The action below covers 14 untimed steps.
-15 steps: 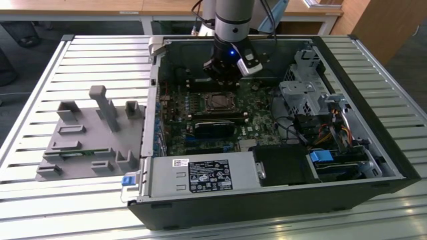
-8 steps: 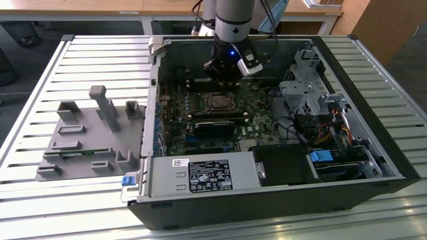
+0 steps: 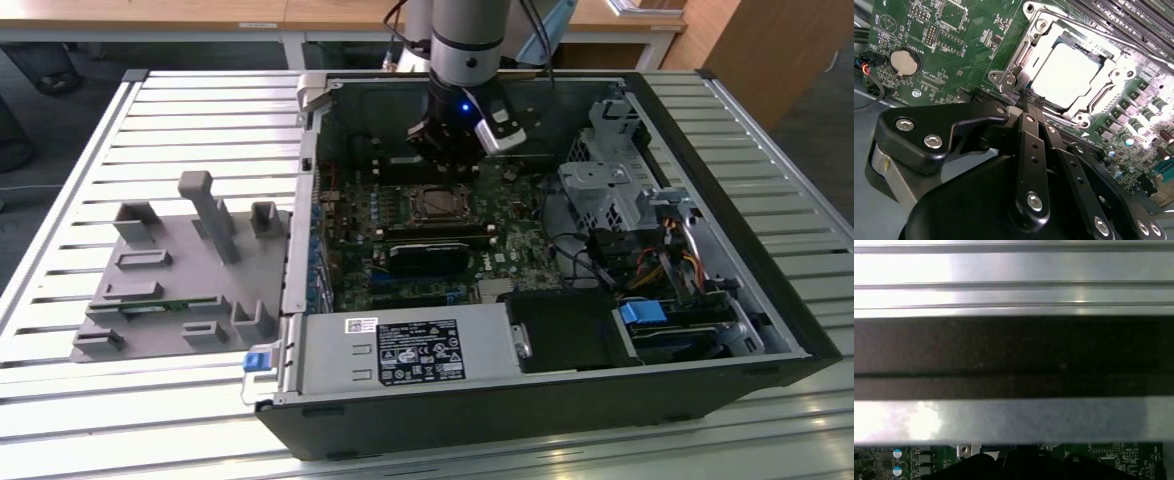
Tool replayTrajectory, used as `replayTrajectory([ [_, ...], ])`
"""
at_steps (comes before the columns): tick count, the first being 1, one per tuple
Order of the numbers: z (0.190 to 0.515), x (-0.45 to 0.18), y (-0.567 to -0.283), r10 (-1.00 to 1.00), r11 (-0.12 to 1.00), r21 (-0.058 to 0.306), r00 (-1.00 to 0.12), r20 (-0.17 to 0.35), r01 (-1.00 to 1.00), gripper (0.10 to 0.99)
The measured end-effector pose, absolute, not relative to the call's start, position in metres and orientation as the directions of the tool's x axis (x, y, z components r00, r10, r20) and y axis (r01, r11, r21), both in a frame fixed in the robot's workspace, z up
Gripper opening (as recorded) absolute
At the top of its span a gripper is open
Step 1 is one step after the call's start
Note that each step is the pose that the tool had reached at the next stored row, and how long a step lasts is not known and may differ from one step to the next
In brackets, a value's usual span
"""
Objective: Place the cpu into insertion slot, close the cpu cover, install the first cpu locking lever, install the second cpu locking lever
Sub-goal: 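Install the second cpu locking lever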
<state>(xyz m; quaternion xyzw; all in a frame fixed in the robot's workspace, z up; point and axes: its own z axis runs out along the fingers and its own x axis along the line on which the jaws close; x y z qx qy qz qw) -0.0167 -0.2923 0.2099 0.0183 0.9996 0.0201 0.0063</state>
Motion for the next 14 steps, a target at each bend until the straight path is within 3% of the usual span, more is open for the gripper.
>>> replayTrajectory([
  [14,0.2098,-0.0167,-0.3017,0.037,0.999,0.041,-0.999,-0.012,0.036,0.106],
])
